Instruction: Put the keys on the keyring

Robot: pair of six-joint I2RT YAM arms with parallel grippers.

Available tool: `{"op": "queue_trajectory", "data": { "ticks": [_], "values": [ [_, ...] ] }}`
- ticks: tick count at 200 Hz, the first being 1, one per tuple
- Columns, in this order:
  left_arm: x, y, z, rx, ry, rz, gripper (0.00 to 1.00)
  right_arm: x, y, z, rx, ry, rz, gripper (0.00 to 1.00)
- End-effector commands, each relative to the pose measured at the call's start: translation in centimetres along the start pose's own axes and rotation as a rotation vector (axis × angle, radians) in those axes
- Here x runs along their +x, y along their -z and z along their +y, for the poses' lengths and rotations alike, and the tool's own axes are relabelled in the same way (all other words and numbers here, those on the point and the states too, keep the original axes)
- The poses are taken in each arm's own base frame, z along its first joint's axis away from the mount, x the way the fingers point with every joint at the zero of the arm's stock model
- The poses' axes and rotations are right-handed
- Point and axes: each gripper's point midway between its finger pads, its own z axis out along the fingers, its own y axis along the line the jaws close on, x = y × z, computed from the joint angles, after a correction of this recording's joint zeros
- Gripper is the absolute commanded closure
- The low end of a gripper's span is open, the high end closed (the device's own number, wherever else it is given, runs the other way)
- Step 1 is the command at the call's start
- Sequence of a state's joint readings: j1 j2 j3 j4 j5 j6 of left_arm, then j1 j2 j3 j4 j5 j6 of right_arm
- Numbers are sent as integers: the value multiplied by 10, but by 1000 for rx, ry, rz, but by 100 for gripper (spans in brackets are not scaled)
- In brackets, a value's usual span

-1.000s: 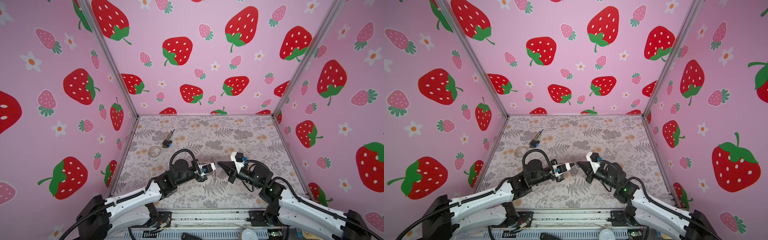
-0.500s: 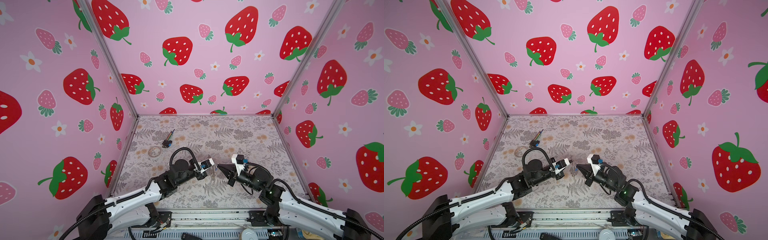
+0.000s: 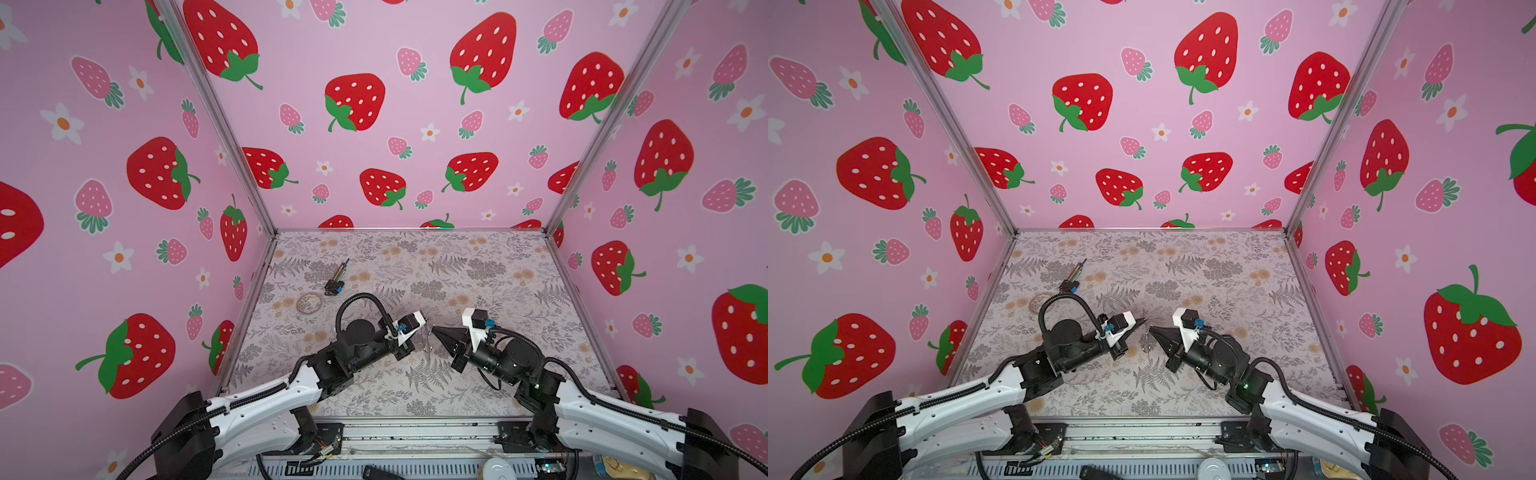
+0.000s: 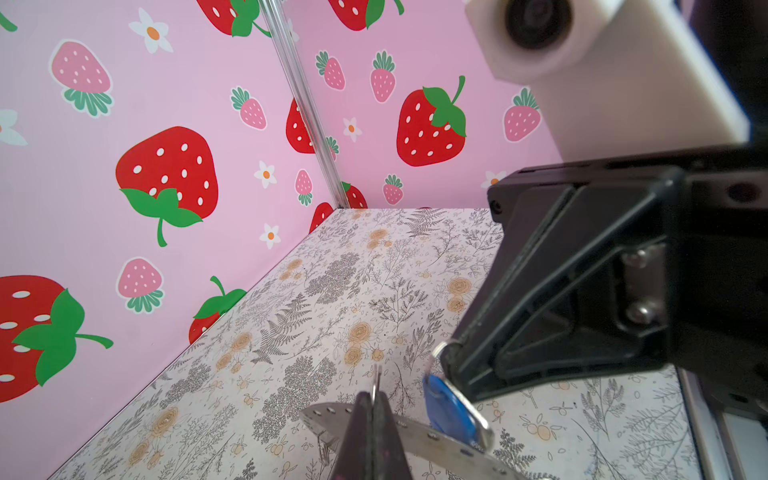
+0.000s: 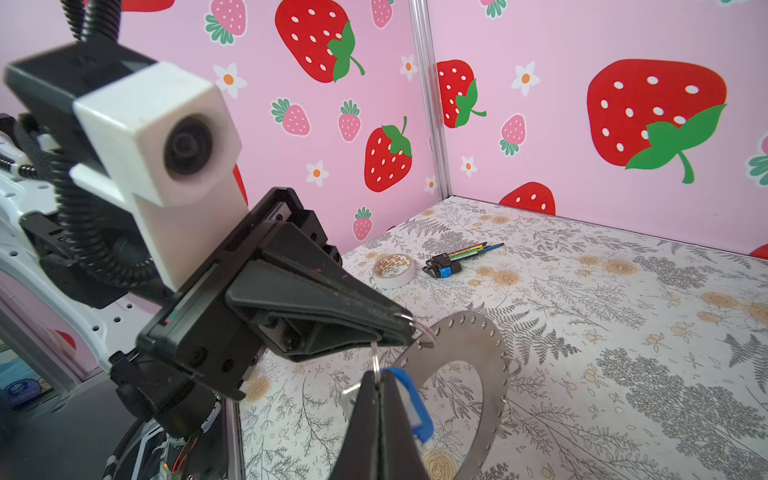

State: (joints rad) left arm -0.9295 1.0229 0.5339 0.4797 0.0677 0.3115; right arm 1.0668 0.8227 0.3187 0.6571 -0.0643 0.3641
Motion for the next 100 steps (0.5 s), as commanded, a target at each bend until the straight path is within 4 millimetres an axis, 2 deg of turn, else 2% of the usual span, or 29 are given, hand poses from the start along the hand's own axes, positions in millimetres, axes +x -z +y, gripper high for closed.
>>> {"op": "queue_trajectory", "data": {
  "ticks": [1, 100],
  "values": [
    [-34, 3, 4, -3, 7, -111, 100, -18, 1, 0, 13, 9, -67, 100],
    [-31, 1, -8, 45, -27, -117, 100, -25, 1, -4, 42, 21, -88, 100]
  ]
}}
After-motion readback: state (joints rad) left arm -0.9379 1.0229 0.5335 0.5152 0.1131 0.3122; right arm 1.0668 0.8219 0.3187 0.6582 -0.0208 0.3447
